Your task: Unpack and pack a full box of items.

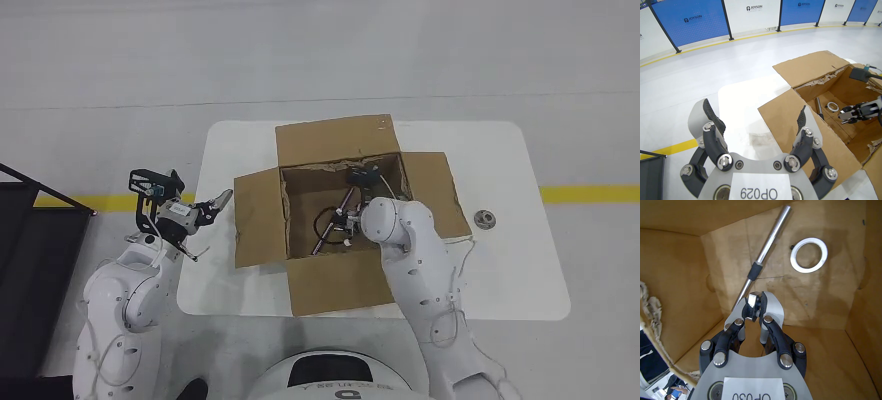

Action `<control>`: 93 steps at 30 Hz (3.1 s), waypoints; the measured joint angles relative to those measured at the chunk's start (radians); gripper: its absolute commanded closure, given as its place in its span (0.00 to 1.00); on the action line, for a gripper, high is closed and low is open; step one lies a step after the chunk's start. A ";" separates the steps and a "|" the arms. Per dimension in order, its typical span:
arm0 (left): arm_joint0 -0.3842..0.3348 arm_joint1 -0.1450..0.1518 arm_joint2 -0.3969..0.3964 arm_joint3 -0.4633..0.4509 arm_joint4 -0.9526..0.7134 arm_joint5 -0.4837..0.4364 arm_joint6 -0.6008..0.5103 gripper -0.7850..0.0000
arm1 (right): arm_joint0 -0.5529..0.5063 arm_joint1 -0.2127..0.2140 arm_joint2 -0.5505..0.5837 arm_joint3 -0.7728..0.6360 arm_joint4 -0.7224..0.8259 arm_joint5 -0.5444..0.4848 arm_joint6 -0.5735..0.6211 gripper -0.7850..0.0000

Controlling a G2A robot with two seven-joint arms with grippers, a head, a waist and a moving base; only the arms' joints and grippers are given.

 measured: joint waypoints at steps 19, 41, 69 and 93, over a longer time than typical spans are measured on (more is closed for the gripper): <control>0.000 0.000 0.000 0.000 0.000 0.000 0.000 0.00 | 0.031 0.010 0.033 -0.024 0.065 0.008 0.020 0.70; 0.000 0.000 0.000 0.000 0.000 0.000 0.000 0.00 | -0.265 0.073 0.701 -0.427 0.340 0.226 -0.286 0.65; 0.000 0.000 0.000 0.000 0.000 0.000 0.000 0.00 | 0.105 0.103 0.608 0.187 -0.135 0.378 -0.264 0.53; 0.000 0.000 0.000 0.000 0.000 0.000 0.000 0.00 | 0.089 0.061 0.724 0.156 -0.223 0.291 -0.177 1.00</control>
